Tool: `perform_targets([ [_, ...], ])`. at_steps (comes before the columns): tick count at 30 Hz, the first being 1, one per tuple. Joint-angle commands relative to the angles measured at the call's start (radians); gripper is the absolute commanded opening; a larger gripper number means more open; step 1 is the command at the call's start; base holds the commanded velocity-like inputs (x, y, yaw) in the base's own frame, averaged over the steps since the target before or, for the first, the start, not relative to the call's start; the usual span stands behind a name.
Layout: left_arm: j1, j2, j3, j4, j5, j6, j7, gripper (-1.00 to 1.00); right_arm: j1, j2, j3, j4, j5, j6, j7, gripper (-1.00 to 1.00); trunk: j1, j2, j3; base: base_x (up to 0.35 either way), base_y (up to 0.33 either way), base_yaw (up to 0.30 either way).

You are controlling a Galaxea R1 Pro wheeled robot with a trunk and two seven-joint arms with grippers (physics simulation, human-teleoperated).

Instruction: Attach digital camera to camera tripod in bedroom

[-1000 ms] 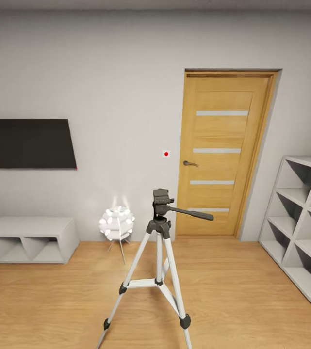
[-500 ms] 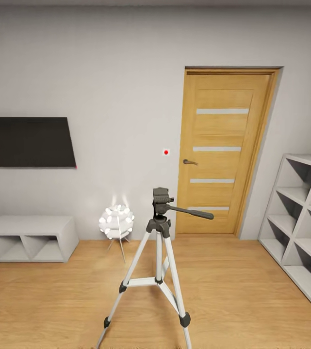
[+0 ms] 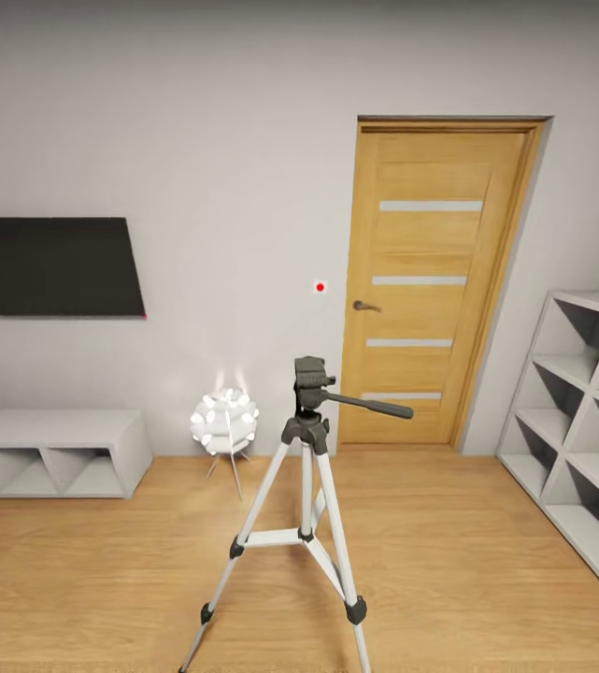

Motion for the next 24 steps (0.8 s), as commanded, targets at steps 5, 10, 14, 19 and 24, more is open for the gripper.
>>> perform_targets([
  [5, 0.000, 0.003, -0.011, -0.005, -0.005, -0.003, 0.003, -1.00, -0.001, 0.000, -0.005, 0.004, -0.004, -0.006, 0.003, 1.00, 0.000, -0.001, -0.008, 0.000, 0.000, 0.000],
  [10, 0.000, 0.008, -0.012, -0.008, -0.007, -0.003, 0.003, -1.00, -0.001, 0.001, -0.004, 0.004, -0.004, -0.005, 0.005, 1.00, 0.000, -0.001, -0.016, 0.000, 0.000, 0.000],
  [14, 0.000, 0.010, -0.013, -0.008, -0.007, -0.003, 0.003, -1.00, 0.003, 0.000, -0.004, 0.004, -0.004, -0.005, 0.006, 1.00, 0.000, -0.001, -0.023, 0.000, 0.000, -0.026],
  [19, 0.000, 0.009, -0.013, -0.008, -0.005, -0.003, 0.003, -1.00, 0.005, 0.000, -0.004, 0.004, -0.004, -0.005, 0.008, 1.00, 0.000, -0.001, -0.030, 0.000, 0.000, -0.068],
  [24, 0.000, 0.009, -0.013, -0.008, -0.007, -0.003, 0.003, -1.00, 0.005, 0.000, -0.004, 0.004, -0.004, -0.004, 0.011, 1.00, 0.000, -0.001, -0.038, 0.000, 0.000, -0.089],
])
